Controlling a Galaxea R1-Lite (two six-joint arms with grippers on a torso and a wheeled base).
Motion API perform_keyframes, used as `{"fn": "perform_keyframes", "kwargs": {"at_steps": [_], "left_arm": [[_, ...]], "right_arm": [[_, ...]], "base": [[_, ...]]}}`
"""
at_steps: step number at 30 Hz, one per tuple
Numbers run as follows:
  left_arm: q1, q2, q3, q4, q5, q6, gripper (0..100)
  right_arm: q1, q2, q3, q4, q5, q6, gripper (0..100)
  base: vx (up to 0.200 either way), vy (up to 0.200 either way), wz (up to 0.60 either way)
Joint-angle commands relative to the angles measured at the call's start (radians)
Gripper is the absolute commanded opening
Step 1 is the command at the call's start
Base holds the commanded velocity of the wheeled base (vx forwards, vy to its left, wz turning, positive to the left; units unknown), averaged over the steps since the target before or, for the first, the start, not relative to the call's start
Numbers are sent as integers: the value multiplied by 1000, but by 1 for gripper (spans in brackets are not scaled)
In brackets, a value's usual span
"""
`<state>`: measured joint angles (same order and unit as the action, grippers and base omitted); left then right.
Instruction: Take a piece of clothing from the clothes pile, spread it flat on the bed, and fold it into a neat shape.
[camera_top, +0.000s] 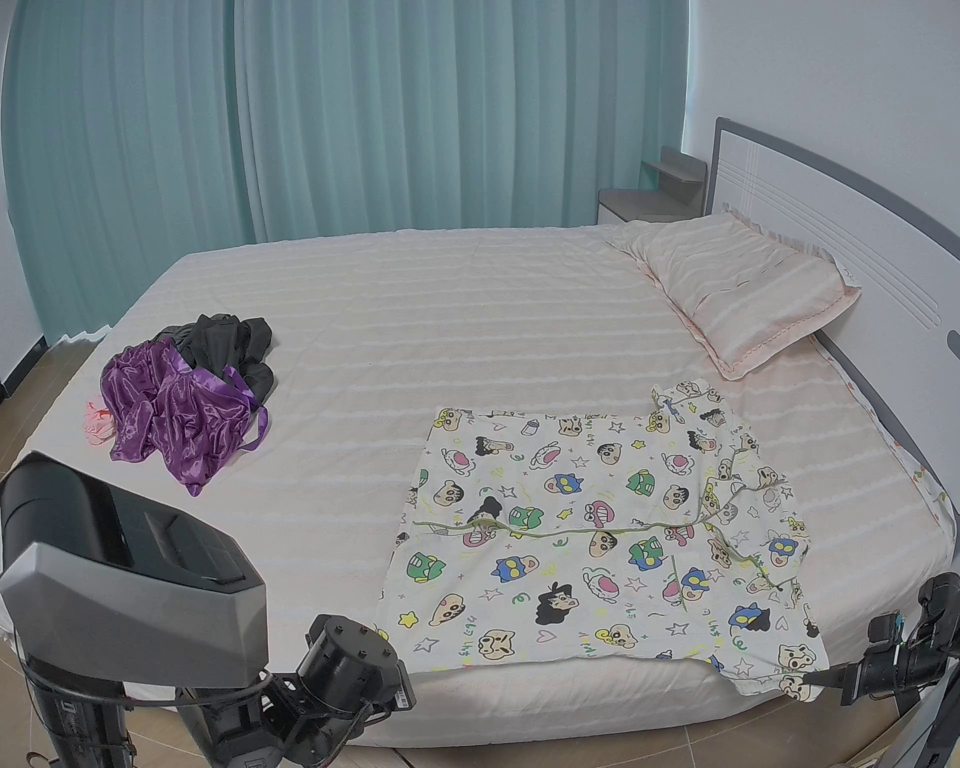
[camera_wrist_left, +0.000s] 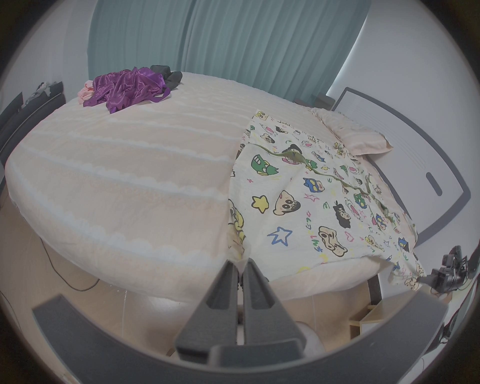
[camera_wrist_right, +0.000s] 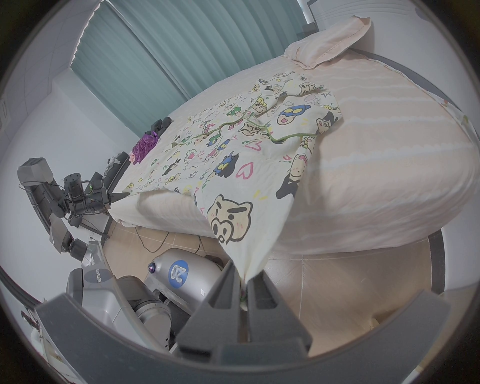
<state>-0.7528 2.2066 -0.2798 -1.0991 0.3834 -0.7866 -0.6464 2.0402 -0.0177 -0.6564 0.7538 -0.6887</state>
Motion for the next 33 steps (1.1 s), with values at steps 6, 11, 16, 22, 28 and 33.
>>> {"fn": "perform_keyframes", "kwargs": {"at_steps": [6,11,16,22,28,33], "left_arm": [[-30,-4,57,5,-1,-2,0],[-54,-5,85,5,-3,-6,0],[-83,-5,113,5,-8,-10,0],[-86,-51,110,5,-12,-10,0],[-34,-140,34,36,-43,-5,0],[23,-240,-90,232,-81,-13,0]], "right_arm": [[-38,-18,18,57,-2,-51,0],[-93,-29,18,147,-5,-180,0],[-113,-37,18,202,-10,-222,0],[-113,-83,-1,219,4,-244,0],[-82,-169,-90,307,55,-227,0],[-12,-311,-243,572,136,-83,0]], "base": [[0,0,0],[0,0,0],[0,0,0],[0,0,0],[0,0,0],[0,0,0]]}}
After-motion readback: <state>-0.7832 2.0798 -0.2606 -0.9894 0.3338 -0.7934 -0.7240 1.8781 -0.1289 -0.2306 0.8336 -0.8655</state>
